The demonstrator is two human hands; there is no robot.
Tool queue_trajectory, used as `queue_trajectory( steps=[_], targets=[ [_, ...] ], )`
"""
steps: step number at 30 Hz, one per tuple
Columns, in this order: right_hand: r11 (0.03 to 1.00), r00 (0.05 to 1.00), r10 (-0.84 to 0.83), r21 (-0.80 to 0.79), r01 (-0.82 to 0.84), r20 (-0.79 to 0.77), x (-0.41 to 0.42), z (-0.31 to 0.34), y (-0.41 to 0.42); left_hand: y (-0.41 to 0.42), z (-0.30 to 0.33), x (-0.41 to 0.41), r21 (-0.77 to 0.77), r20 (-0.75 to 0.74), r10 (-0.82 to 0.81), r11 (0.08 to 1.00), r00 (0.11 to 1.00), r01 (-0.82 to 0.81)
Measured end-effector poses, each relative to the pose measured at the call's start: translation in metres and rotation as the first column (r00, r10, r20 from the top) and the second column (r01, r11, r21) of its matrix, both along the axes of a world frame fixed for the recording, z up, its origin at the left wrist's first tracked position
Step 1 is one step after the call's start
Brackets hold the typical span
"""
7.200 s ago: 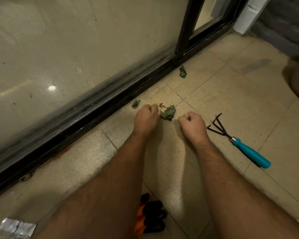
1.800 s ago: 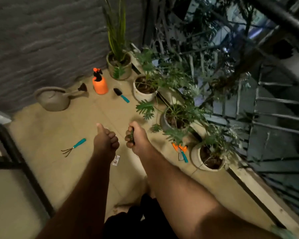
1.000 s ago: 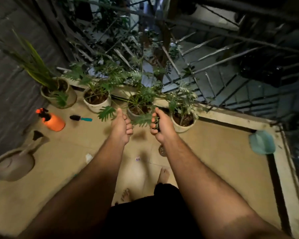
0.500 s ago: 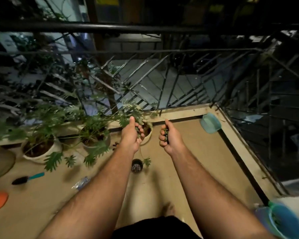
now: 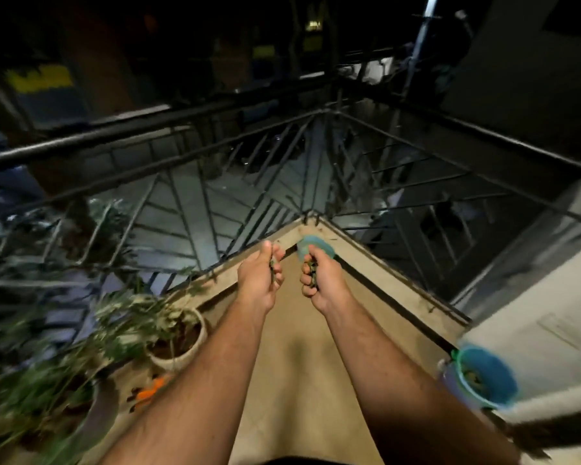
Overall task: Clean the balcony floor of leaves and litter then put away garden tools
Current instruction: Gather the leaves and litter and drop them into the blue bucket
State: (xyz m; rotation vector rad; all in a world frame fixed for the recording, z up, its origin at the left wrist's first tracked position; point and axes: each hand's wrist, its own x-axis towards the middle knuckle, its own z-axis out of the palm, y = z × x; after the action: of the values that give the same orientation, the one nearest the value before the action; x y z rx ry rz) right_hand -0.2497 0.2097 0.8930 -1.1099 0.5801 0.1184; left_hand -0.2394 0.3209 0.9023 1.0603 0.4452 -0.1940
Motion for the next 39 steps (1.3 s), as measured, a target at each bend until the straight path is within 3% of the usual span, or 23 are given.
queue_trajectory(
  steps=[8,15,23,31,39],
  targets=[
    [0.93,0.934,-0.358,0.085,0.358,-0.013,0.022,-0.003,-0.126,-0.131,-0.006,0.061,0.022,-0.035,-0.301,0.953,0.953,0.302],
    [0.817,0.819,-0.574,0.064,0.572,0.001,0.059,0.004,-0.194,-0.213,-0.006,0.119,0.005,-0.098,-0.543,0.837,0.834,0.546],
    [0.709,0.708,-0.705,0.013,0.705,0.04,0.083,-0.006,-0.234,-0.275,-0.01,0.174,-0.041,-0.163,-0.731,0.676,0.663,0.736],
    [0.505,0.502,-0.858,-0.006,0.863,-0.107,0.073,-0.037,-0.298,-0.352,-0.046,0.174,0.099,-0.251,-0.849,0.456,0.466,0.884],
    [0.456,0.445,-0.884,-0.053,0.888,-0.142,0.055,-0.039,-0.417,-0.487,-0.056,0.16,0.095,-0.245,-0.906,0.331,0.344,0.939]
  ],
)
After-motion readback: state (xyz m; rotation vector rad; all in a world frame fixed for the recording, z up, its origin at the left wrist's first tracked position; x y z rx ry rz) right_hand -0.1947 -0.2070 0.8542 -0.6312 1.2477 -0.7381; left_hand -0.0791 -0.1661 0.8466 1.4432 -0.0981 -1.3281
